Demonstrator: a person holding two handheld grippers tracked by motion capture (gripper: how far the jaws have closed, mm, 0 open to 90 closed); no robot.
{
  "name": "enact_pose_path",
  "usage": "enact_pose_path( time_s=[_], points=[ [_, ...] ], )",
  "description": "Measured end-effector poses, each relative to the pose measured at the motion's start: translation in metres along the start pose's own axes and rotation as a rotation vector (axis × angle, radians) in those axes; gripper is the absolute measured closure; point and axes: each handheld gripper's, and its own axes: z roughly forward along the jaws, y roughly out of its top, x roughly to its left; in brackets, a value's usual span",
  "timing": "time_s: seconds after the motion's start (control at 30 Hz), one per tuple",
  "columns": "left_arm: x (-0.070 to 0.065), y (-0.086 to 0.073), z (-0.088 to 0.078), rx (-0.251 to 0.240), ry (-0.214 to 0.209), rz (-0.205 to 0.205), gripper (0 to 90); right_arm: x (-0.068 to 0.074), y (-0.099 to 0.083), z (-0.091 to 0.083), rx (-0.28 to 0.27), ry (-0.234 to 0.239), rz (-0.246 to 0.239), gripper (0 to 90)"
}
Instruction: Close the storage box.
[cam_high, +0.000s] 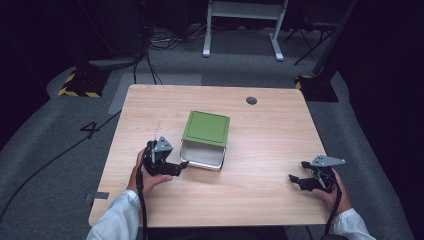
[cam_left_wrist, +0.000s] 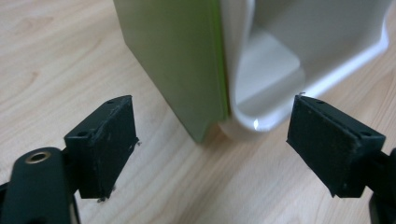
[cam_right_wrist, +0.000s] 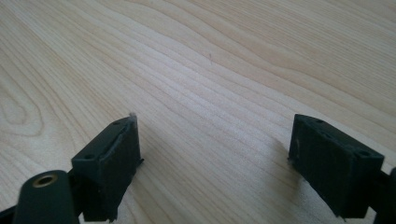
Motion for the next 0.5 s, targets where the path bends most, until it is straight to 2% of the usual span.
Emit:
enact_pose_path(
  time_s=[0.03, 0.1, 0.23, 0.37, 0.43, 0.5],
  points=[
    [0.001, 0.002, -0.001, -0.025, 0.008, -0.01, 15.7, 0.0, 0.0, 0.0, 0.0, 0.0, 0.001, 16.4],
    [0.002, 0.005, 0.001, -0.013, 0.044, 0.006, 18.1, 0.0, 0.0, 0.0, 0.0, 0.0, 0.0, 16.4],
    [0.004, 0.006, 0.003, -0.017, 0.027, 0.032, 18.3, 0.0, 0.0, 0.0, 0.0, 0.0, 0.0, 16.4],
    [0.008, 0.007, 0.005, 0.001, 0.071, 0.05, 19.1, 0.0, 0.0, 0.0, 0.0, 0.0, 0.0, 16.4],
    [0.013, 0.008, 0.007, -0.002, 0.062, 0.029, 18.7, 0.0, 0.0, 0.0, 0.0, 0.0, 0.0, 16.4],
    [0.017, 0.009, 0.008, -0.006, 0.054, 0.032, 17.3, 0.0, 0.0, 0.0, 0.0, 0.0, 0.0, 16.4]
  ],
)
